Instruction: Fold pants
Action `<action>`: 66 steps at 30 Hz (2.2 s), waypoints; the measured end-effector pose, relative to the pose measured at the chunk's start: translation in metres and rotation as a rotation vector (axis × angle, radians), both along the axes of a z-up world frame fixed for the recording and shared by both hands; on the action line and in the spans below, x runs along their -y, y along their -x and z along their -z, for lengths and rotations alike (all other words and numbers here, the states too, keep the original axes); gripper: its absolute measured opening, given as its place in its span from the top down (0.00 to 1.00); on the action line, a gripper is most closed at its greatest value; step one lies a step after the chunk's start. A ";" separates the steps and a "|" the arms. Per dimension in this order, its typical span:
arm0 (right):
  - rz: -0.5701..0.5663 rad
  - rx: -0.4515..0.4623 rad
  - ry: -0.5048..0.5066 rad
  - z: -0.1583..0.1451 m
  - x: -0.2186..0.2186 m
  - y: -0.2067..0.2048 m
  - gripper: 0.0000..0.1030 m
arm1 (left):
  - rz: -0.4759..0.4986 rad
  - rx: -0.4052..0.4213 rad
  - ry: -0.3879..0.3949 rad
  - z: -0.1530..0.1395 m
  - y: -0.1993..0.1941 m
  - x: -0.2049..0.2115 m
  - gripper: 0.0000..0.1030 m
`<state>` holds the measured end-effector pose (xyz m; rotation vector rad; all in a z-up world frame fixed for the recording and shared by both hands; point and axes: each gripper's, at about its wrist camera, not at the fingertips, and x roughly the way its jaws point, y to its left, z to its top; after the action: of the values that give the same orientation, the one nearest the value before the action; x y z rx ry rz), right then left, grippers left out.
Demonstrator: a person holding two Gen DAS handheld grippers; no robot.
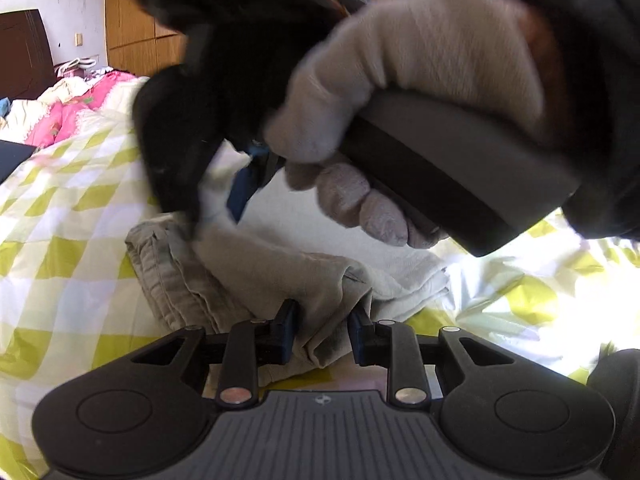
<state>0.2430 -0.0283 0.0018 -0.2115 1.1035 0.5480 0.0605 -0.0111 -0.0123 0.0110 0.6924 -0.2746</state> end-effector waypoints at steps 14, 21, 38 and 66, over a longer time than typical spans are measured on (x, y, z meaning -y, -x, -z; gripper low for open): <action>-0.018 0.121 -0.096 -0.068 -0.019 0.019 0.95 | -0.063 0.115 0.203 -0.042 0.026 -0.048 0.75; -0.088 0.034 0.019 0.019 -0.065 0.029 0.83 | -0.099 -0.068 0.140 0.002 0.013 -0.055 0.75; 0.189 0.128 -0.086 -0.021 0.097 0.015 0.48 | -0.236 -0.048 0.055 -0.019 0.050 -0.088 0.57; 0.426 -0.148 -0.346 0.033 0.181 0.094 0.62 | 0.182 -0.089 -0.207 0.003 -0.041 -0.074 0.41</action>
<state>0.1490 -0.2093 -0.0308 0.3650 1.1365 0.3657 0.1015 0.0628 -0.0155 0.2617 0.8075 -0.3783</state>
